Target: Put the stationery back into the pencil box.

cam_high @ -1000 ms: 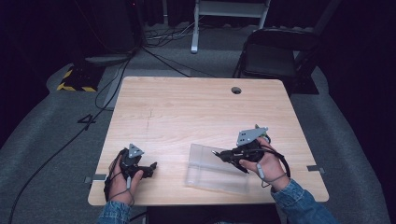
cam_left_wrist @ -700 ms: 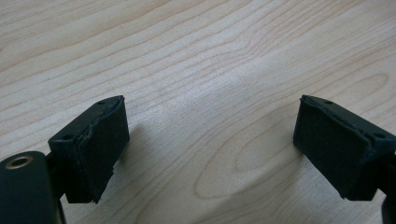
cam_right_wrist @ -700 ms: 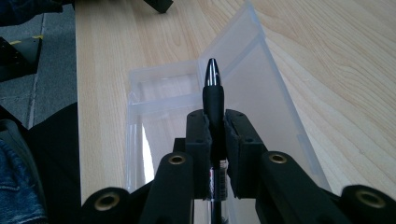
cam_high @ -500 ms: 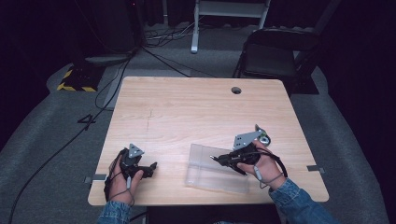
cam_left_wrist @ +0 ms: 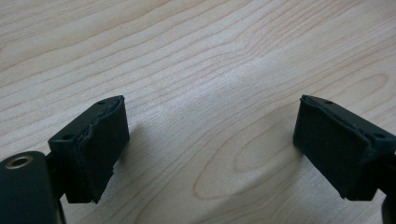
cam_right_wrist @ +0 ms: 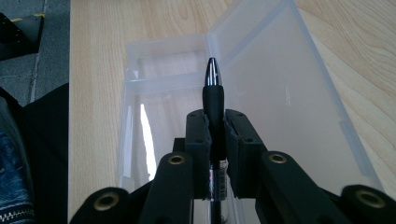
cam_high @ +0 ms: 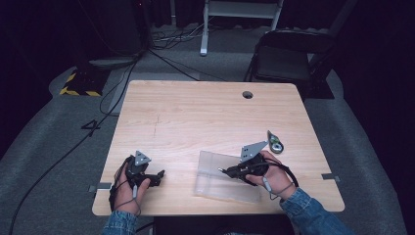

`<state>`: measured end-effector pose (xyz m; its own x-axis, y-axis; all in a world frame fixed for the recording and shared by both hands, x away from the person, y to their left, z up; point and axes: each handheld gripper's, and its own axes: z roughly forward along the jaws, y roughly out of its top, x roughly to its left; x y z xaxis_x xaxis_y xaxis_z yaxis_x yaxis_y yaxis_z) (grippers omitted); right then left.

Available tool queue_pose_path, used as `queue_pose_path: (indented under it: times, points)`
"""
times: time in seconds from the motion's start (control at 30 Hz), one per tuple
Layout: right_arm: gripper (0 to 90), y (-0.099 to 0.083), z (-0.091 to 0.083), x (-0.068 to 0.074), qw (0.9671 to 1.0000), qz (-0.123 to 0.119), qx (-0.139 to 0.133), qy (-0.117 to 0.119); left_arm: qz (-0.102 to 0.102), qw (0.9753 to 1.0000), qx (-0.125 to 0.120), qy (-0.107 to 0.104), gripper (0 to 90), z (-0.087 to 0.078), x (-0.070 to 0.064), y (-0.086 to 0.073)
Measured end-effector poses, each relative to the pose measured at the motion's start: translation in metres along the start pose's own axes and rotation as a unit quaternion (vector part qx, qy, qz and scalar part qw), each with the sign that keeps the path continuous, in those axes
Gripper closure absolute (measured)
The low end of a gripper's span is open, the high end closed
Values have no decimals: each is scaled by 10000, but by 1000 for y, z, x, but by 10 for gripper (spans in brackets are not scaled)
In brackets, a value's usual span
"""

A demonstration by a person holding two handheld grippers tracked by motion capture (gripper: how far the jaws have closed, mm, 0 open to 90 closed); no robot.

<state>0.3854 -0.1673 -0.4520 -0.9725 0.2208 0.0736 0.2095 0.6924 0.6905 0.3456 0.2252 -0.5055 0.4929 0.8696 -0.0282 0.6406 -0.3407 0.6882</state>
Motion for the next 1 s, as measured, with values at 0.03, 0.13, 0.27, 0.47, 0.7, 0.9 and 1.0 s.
queue_pose_path:
  times: [0.03,0.13,0.27,0.47,0.7,0.9,1.0]
  points:
    - [807,0,0,0,10000,-2,13,-5,-1,10000,-2,-1,109,0,0,0]
    - [807,-2,2,-1,10000,9,67,3,-2,10000,-1,-1,109,0,0,0]
    - [807,-3,3,-2,10000,-8,92,5,-3,10000,5,2,109,0,0,0]
    - [806,-3,5,-1,9999,-52,129,-9,2,10000,0,2,109,0,0,0]
    - [805,-3,8,-1,9997,-93,214,-18,3,10000,-5,-2,109,0,0,0]
    - [804,-4,11,1,9994,-150,313,-70,-4,10000,6,0,109,0,0,0]
    - [804,-3,12,2,9992,-160,369,-77,2,10000,-1,2,109,0,0,0]
